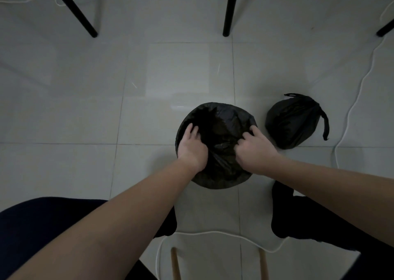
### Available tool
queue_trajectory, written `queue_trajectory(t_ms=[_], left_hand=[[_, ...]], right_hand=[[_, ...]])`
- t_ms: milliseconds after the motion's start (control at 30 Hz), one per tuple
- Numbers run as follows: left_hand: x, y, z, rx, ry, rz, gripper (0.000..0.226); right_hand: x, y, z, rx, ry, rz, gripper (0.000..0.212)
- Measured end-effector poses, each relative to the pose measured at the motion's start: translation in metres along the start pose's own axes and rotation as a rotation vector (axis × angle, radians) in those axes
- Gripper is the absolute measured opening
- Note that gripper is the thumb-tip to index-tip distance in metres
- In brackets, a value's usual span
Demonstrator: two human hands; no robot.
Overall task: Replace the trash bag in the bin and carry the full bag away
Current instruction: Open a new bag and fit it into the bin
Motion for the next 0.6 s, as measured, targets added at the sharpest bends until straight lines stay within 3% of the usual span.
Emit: queue_trajectory(t_ms=[33,100,167,267,333,400,467,600], left_hand=[[0.008,-0.002,0.000,0.004,0.008,-0.089,0.061],[0.022,0.003,0.000,-0.009,0.009,-0.242,0.062],[0.029,0.023,-0.004,-0.089,0.007,-0.251,0.068],[0.016,0.053,-0.008,-0.233,0.006,-0.054,0.078],[0.004,0.054,-0.003,-0.215,0.028,0.035,0.082],[0.002,0.049,0.005,-0.161,0.063,0.034,0.085],[0.007,0.042,0.009,-0.117,0.100,-0.056,0.084],[0.029,0.029,0.007,-0.076,0.150,-0.272,0.067]], right_hand=[[-0.004,-0.007,0.002,0.077,-0.039,0.022,0.023],[-0.009,-0.006,0.010,0.063,-0.102,0.026,0.029],[-0.003,0.012,0.020,-0.095,-0.071,0.000,0.046],[0.017,0.049,0.014,-0.445,0.056,-0.111,0.063],[0.019,0.062,0.004,-0.593,0.076,-0.181,0.066],[0.014,0.061,-0.001,-0.636,0.108,-0.168,0.064],[0.003,0.045,0.000,-0.572,0.092,-0.147,0.055],[-0.013,0.006,0.015,-0.187,0.024,-0.064,0.034]])
Point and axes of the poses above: each hand's wrist, its own z-axis towards the middle knuckle, its own y-axis out of the palm, x = y × z, the point moved 9 cm from there along z, towards the middle knuckle, and after that the axes turned 1 degree about -x, right-handed, at the moved point
